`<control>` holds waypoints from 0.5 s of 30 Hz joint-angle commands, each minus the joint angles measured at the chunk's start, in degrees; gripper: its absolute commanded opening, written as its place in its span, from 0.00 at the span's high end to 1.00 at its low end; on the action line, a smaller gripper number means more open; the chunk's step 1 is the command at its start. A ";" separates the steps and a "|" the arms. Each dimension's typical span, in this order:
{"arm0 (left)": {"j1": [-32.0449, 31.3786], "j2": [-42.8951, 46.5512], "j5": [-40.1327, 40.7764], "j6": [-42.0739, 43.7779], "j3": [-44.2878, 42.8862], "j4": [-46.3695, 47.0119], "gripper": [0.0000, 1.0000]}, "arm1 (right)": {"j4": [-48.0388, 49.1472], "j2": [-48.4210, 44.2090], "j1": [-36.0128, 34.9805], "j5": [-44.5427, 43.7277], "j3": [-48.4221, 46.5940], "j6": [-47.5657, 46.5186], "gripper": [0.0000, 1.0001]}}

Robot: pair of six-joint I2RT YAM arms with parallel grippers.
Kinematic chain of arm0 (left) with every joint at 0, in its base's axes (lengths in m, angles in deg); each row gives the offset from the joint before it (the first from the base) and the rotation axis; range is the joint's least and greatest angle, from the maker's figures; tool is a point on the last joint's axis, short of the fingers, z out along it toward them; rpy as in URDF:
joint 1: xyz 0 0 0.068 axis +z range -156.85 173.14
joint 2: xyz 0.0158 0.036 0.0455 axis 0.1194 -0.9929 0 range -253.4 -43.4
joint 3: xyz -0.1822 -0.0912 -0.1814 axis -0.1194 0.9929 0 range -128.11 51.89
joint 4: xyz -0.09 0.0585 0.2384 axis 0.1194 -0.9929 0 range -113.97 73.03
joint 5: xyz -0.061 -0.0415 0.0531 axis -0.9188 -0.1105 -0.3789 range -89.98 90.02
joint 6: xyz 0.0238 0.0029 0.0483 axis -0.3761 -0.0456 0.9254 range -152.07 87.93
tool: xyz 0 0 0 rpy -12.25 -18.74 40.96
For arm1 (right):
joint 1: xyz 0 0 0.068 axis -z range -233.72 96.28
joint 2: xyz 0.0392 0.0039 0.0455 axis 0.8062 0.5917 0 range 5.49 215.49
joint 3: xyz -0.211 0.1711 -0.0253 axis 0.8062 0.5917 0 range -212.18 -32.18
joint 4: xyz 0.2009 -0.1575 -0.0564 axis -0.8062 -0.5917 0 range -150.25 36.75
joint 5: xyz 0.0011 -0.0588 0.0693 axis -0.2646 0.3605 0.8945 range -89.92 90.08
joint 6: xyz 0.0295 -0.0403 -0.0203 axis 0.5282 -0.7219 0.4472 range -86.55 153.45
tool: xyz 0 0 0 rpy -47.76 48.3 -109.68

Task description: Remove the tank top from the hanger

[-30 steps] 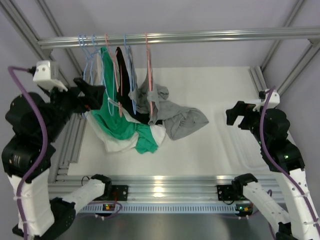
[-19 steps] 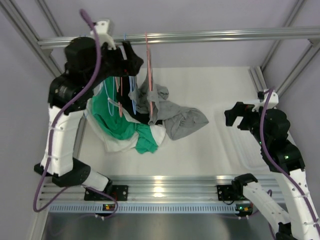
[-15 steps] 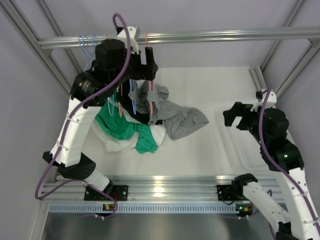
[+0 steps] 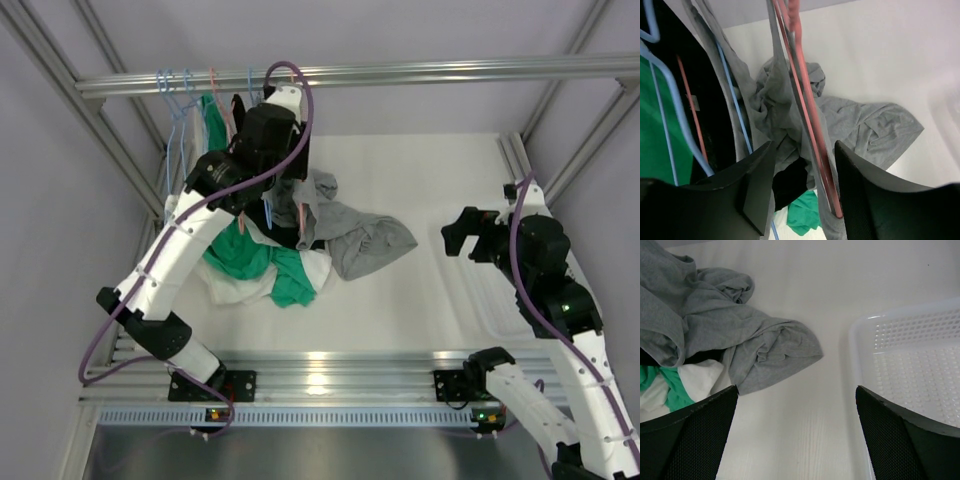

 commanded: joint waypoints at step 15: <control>-0.59 -2.40 1.61 1.22 -0.47 7.77 1.00 | 0.22 0.02 -0.73 1.40 0.67 -0.37 0.01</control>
